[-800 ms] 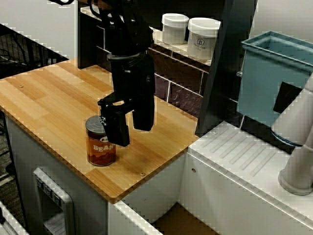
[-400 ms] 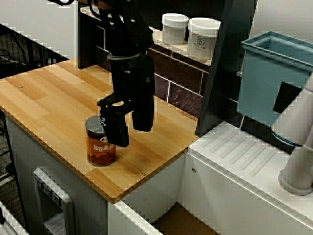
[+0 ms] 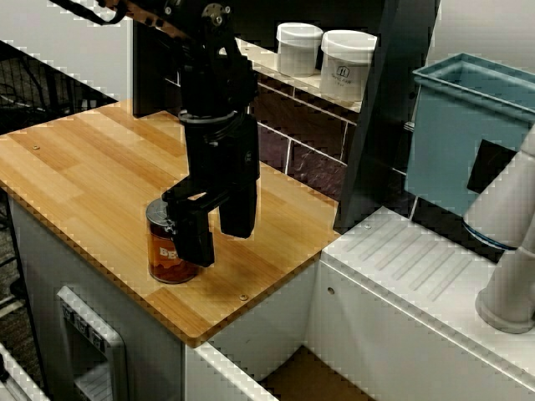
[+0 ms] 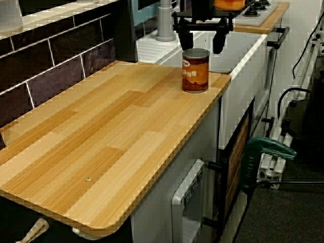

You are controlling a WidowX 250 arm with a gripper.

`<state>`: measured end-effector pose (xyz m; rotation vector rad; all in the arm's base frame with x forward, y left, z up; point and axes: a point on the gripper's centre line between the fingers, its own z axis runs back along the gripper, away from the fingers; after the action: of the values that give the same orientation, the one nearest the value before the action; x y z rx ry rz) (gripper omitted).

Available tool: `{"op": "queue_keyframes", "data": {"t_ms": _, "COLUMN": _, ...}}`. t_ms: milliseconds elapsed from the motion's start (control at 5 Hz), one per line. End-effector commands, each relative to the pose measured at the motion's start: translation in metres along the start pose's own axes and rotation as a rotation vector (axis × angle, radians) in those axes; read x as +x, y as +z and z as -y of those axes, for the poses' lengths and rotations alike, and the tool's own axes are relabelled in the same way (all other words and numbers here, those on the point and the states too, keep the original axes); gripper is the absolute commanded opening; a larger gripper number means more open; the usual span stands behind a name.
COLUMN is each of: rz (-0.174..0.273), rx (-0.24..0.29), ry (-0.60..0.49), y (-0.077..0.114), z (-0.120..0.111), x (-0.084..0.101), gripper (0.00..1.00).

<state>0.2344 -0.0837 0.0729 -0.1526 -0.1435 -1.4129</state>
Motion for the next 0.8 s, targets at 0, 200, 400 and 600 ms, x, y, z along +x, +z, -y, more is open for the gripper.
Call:
{"op": "queue_keyframes", "data": {"t_ms": 0, "rz": 0.01, "rx": 0.069, "ry": -0.082, "y": 0.006, "z": 0.004, "x": 0.002, "gripper": 1.0}}
{"op": "queue_keyframes", "data": {"t_ms": 200, "rz": 0.007, "rx": 0.022, "ry": -0.184, "y": 0.006, "z": 0.002, "x": -0.004, "gripper": 1.0}}
{"op": "queue_keyframes", "data": {"t_ms": 400, "rz": 0.023, "rx": 0.006, "ry": -0.223, "y": 0.006, "z": -0.002, "x": -0.015, "gripper": 1.0}}
{"op": "queue_keyframes", "data": {"t_ms": 600, "rz": 0.033, "rx": -0.01, "ry": -0.244, "y": 0.008, "z": -0.009, "x": -0.029, "gripper": 1.0}}
